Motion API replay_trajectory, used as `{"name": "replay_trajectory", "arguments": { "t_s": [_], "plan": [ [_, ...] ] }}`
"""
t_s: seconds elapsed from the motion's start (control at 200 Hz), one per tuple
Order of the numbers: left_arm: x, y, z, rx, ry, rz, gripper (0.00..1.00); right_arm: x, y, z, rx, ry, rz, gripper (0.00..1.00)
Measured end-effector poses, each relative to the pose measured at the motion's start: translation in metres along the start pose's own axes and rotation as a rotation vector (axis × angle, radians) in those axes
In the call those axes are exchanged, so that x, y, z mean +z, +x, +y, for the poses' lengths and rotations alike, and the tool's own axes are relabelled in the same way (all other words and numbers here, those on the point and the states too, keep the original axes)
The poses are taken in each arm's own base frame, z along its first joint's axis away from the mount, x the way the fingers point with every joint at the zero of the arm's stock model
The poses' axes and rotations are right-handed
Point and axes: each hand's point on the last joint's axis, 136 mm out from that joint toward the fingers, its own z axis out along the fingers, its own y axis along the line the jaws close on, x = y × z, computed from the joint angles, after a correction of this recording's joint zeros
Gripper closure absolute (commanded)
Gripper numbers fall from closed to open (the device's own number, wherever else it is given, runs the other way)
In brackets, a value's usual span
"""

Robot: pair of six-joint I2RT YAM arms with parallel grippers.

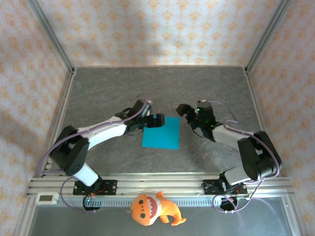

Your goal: Fold a paper plane with a square sheet of paper (pick it up from the middle)

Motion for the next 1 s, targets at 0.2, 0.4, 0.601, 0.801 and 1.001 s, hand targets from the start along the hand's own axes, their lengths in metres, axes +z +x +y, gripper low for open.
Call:
{"name": "replay_trajectory", "arguments": {
  "t_s": [0.2, 0.4, 0.601, 0.801, 1.001],
  "plan": [
    [0.044, 0.021, -0.03, 0.118, -0.165, 0.097, 0.01, -0.022, -0.003, -0.035, 0.007, 0.117, -0.049, 0.0],
    [0.062, 0.044, -0.008, 0.112, -0.289, 0.172, 0.01, -0.033, -0.002, -0.058, 0.014, 0.198, -0.064, 0.0],
    [0.061, 0.042, -0.003, 0.1, -0.336, 0.17, 0.01, -0.036, 0.0, -0.061, 0.002, 0.211, -0.06, 0.0],
    [0.062, 0.038, -0.003, 0.085, -0.355, 0.161, 0.01, -0.036, 0.005, -0.069, 0.006, 0.231, -0.046, 0.0],
    [0.063, 0.04, 0.004, 0.075, -0.386, 0.163, 0.01, -0.037, 0.009, -0.074, 0.009, 0.244, -0.037, 0.0]
  ]
}}
